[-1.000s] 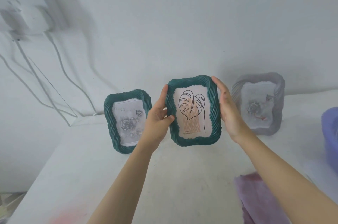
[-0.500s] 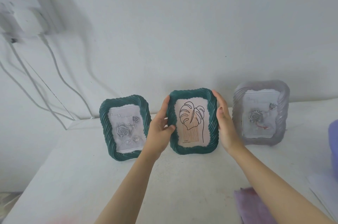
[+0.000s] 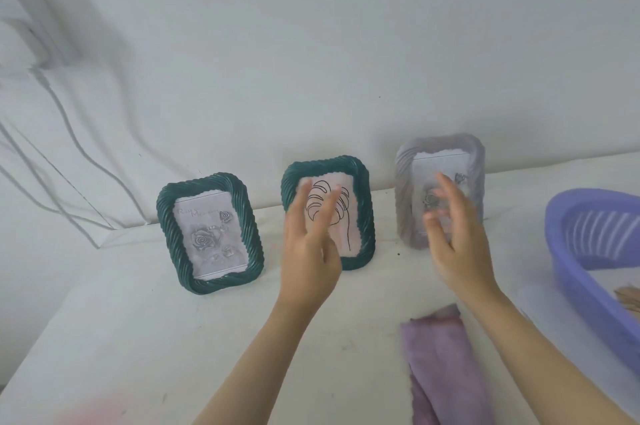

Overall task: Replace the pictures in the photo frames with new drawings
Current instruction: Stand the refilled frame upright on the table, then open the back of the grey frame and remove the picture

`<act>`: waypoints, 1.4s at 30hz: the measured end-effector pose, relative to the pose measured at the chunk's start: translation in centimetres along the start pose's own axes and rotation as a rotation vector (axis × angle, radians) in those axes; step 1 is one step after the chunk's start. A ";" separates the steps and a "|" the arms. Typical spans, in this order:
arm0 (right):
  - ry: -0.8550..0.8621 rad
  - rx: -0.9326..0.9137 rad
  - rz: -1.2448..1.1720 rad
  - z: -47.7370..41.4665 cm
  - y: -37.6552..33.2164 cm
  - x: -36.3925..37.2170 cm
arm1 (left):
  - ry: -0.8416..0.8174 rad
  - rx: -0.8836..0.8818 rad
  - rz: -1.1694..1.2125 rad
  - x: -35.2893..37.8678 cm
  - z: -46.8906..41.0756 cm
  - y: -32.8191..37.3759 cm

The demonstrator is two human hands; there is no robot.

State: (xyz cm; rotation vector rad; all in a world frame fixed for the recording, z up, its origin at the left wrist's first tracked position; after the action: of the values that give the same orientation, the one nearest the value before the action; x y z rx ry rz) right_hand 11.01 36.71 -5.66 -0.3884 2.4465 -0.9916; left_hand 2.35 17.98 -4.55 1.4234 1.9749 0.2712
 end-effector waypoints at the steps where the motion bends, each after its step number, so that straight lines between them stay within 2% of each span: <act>1: 0.052 -0.014 0.059 -0.4 0.8 -0.9 | -0.038 0.020 0.047 0.8 0.0 1.0; 5: 0.106 0.138 0.144 -1.8 4.6 -2.9 | -0.304 -0.128 0.254 5.0 -0.2 3.9; 9: 0.006 0.517 -0.247 -2.3 6.3 -3.4 | -0.543 -0.307 0.218 9.6 0.3 4.5; 11: 0.018 0.595 -0.295 -2.3 6.5 -3.7 | -0.591 -0.379 0.198 10.9 0.3 4.9; 15: 0.040 0.588 -0.280 -2.1 6.1 -4.3 | -0.554 -0.486 0.203 11.1 0.2 5.7; 21: -0.038 0.590 -0.462 -0.7 3.8 -6.1 | -0.479 -0.460 0.240 7.6 0.3 6.9; 23: -0.054 0.583 -0.534 -0.2 2.5 -6.9 | -0.467 -0.444 0.325 6.0 0.6 7.0; 26: -0.080 0.571 -0.623 0.8 0.4 -8.1 | -0.463 -0.547 0.584 3.1 1.6 7.2; 28: -0.086 0.570 -0.669 1.8 -1.1 -8.6 | -0.471 -0.571 0.653 1.2 2.7 7.3; 31: -0.047 0.562 -0.693 3.6 -3.0 -9.0 | -0.455 -0.525 0.439 -0.5 4.3 7.4; 34: -0.034 0.490 -0.668 5.2 -4.8 -8.8 | -0.312 -0.341 0.168 -1.4 5.3 8.8; 36: -0.052 0.423 -0.606 6.2 -5.7 -8.5 | -0.258 -0.314 0.194 -1.9 5.2 10.5; 39: -0.118 0.329 -0.528 7.4 -6.7 -7.9 | -0.250 -0.447 0.286 -2.8 4.6 12.3; 42: -0.211 0.191 -0.432 8.3 -8.0 -7.4 | -0.189 -0.487 0.241 -4.0 3.8 12.9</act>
State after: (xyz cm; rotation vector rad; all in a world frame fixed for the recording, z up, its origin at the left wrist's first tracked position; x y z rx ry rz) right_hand 22.28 29.49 -2.84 -0.9308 2.0982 -1.2728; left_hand 15.18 18.51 1.03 1.3036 1.4555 0.6517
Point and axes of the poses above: each hand's wrist, its own z-axis away from the middle knuckle, its own x-axis out of the palm, y = z × x, the point moved 3 cm from there along -z, towards the middle knuckle, and after that the axes turned 10 degrees about y, right-handed, at the moved point
